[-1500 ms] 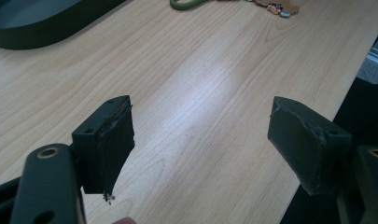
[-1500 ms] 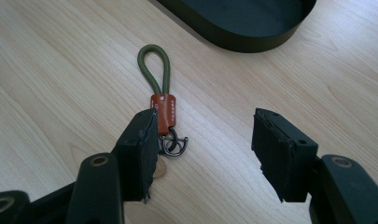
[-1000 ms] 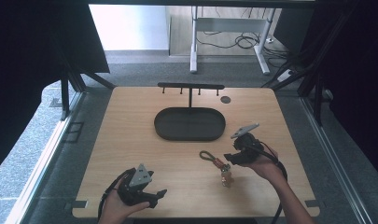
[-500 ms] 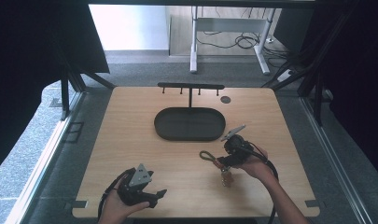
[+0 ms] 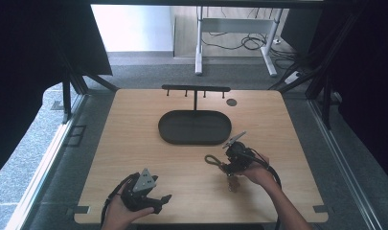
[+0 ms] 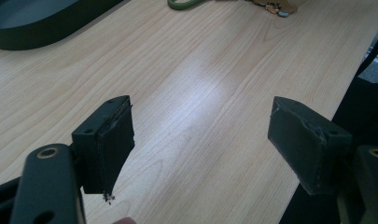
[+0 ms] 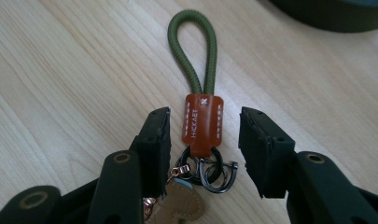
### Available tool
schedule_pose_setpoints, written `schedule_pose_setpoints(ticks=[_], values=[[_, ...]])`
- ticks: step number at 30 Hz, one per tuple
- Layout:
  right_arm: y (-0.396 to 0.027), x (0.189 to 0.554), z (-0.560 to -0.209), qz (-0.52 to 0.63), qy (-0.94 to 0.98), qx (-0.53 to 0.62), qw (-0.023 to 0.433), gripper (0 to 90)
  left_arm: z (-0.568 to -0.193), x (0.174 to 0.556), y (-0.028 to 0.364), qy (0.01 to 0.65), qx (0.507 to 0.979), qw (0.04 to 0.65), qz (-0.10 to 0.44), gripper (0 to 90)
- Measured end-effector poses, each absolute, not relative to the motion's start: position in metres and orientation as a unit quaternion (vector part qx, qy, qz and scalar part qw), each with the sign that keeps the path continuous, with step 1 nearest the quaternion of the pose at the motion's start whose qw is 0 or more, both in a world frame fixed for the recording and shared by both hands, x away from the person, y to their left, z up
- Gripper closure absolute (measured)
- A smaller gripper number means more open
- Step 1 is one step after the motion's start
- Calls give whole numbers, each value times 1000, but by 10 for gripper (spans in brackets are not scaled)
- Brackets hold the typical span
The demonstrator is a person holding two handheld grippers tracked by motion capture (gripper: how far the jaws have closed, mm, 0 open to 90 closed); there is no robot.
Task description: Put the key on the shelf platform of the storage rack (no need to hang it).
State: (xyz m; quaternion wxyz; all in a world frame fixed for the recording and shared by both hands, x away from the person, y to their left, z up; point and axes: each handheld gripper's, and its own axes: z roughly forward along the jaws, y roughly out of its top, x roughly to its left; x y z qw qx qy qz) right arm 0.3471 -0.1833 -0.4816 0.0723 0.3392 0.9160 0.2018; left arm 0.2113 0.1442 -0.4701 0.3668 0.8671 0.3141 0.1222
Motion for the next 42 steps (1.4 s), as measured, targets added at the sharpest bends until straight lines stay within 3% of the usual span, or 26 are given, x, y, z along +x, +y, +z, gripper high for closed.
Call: schedule_pose_setpoints(ticks=[17, 42], values=[[-175, 354, -500, 170, 923, 341, 58, 550, -472, 212, 144, 314, 869, 364, 119, 231], [-171, 356, -504, 159, 926, 337, 60, 661, -471, 212, 145, 315, 868, 364, 119, 231]])
